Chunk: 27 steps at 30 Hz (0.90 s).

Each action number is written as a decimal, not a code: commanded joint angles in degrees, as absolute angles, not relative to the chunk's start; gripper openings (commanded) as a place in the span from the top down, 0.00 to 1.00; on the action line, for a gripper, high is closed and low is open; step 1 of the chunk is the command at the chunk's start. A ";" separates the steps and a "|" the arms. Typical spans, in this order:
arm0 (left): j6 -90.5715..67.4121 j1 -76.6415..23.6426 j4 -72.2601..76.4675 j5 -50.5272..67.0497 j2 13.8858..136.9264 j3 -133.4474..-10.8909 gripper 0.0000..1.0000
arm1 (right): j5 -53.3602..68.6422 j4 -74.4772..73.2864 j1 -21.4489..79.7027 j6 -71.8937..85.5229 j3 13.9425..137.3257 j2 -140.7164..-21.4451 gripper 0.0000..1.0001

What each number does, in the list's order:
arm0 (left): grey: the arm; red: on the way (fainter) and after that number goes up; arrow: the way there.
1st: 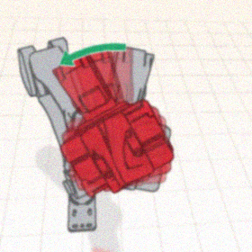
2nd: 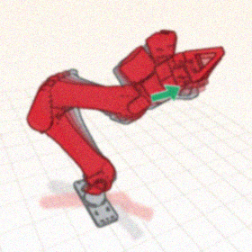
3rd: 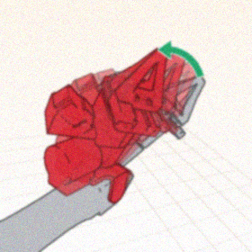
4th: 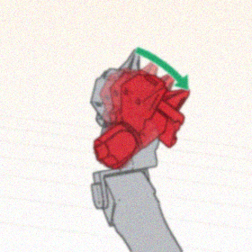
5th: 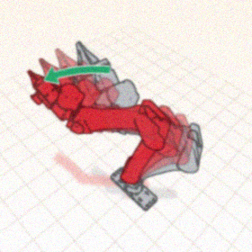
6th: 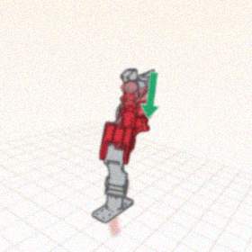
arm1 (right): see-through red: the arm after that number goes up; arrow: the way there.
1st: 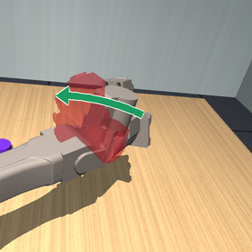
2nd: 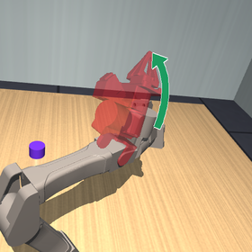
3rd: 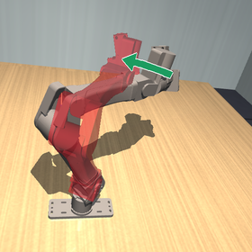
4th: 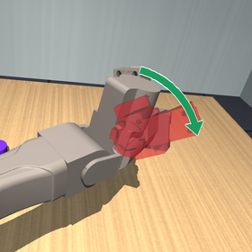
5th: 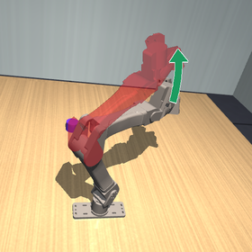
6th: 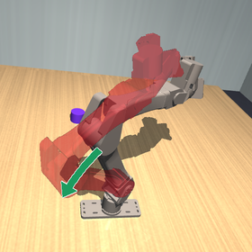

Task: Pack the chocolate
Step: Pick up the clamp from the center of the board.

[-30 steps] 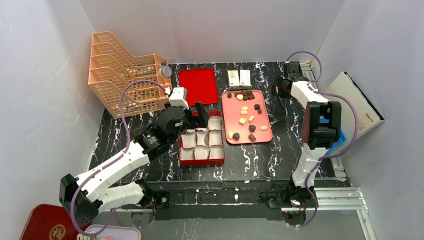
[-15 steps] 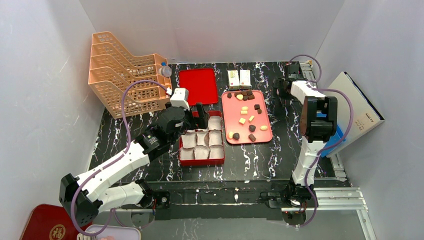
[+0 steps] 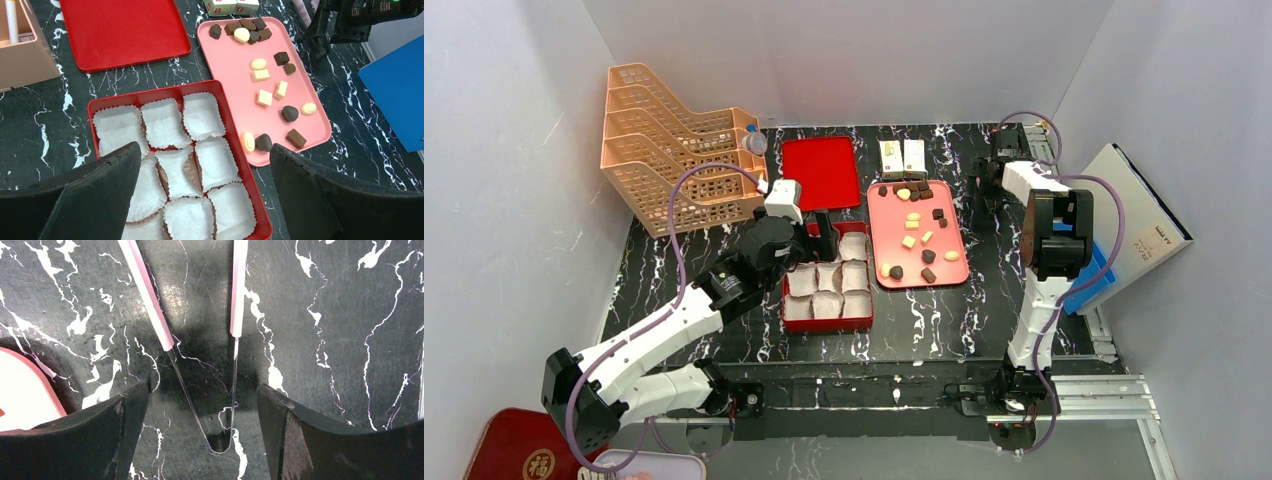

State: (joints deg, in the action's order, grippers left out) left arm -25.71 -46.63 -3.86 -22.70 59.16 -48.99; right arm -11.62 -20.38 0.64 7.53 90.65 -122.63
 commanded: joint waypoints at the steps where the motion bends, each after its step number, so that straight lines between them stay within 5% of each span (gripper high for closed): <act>1: -25.15 -46.76 -4.27 -24.60 57.00 -48.05 0.02 | -11.34 -19.05 0.44 7.45 92.04 -123.15 0.16; 8: -24.96 -46.78 -4.50 -25.25 55.89 -47.24 0.02 | -10.58 -18.51 0.45 7.38 91.34 -123.11 0.45; 16: -24.97 -46.79 -4.49 -26.44 53.95 -46.05 0.02 | -10.46 -17.20 0.49 7.82 88.51 -120.92 0.62; 27: -25.30 -46.83 -3.97 -27.11 52.40 -45.33 0.02 | -13.67 -17.73 4.52 8.52 85.21 -116.19 0.71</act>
